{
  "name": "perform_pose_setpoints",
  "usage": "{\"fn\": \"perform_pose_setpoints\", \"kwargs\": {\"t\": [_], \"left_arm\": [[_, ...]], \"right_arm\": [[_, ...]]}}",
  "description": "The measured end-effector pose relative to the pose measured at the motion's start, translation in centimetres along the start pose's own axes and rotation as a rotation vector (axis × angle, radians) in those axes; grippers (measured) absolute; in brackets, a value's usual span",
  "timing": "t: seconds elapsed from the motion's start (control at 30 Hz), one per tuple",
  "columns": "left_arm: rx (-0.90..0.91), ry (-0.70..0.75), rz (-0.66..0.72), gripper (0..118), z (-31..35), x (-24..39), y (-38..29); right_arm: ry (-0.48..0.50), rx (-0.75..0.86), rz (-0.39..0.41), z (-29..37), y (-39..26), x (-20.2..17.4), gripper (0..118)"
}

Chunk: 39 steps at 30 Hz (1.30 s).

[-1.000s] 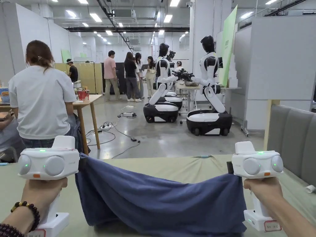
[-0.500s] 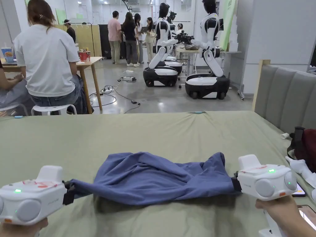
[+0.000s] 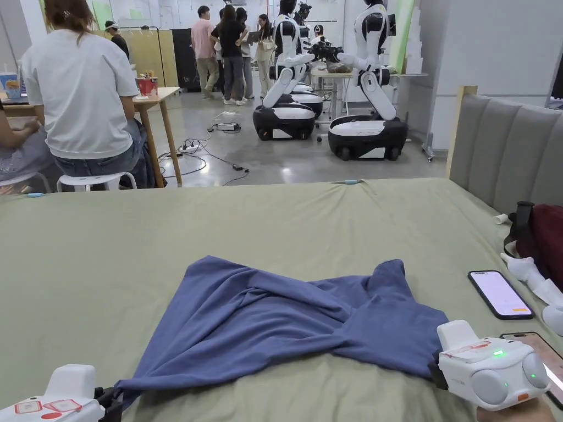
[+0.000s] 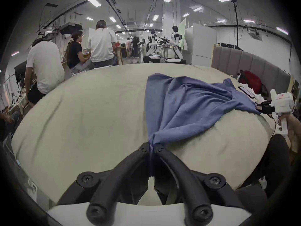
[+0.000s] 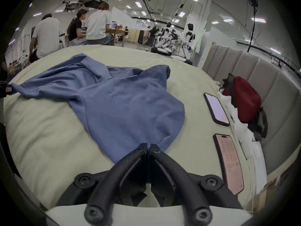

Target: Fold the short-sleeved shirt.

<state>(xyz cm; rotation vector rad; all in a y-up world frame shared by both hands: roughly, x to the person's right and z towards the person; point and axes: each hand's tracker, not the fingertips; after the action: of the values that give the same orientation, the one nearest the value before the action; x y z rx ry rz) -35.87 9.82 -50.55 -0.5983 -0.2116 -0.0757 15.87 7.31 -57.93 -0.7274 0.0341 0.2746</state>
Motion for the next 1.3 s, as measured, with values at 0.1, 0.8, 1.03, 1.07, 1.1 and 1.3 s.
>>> {"fn": "perform_pose_setpoints", "kwargs": {"t": [0.1, 0.8, 1.03, 1.07, 1.1, 1.3], "left_arm": [[-0.014, 0.012, -0.014, 2, -1.0, -0.2, -0.6], [0.062, -0.017, -0.023, 0, 1.0, 0.0, 2.0], [0.067, -0.017, -0.004, 0, 1.4, -0.6, 2.4], [0.067, -0.025, 0.007, 0, 1.5, -0.7, 2.7], [0.071, -0.029, 0.017, 0, 1.5, -0.8, 3.0], [0.038, -0.024, 0.029, 12, -0.6, -0.9, 3.7]], "right_arm": [[-0.005, -0.006, 0.001, -0.3, -0.1, -0.4, 3], [0.015, 0.154, -0.136, 2.8, 1.7, 2.0, 0], [0.017, 0.144, -0.136, 2.6, 1.9, 1.8, 0], [0.019, 0.143, -0.137, 2.5, 1.8, 1.7, 0], [0.022, 0.143, -0.138, 2.5, 1.9, 1.7, 0], [0.035, 0.147, -0.134, 1.9, 2.5, 1.6, 0]]}}
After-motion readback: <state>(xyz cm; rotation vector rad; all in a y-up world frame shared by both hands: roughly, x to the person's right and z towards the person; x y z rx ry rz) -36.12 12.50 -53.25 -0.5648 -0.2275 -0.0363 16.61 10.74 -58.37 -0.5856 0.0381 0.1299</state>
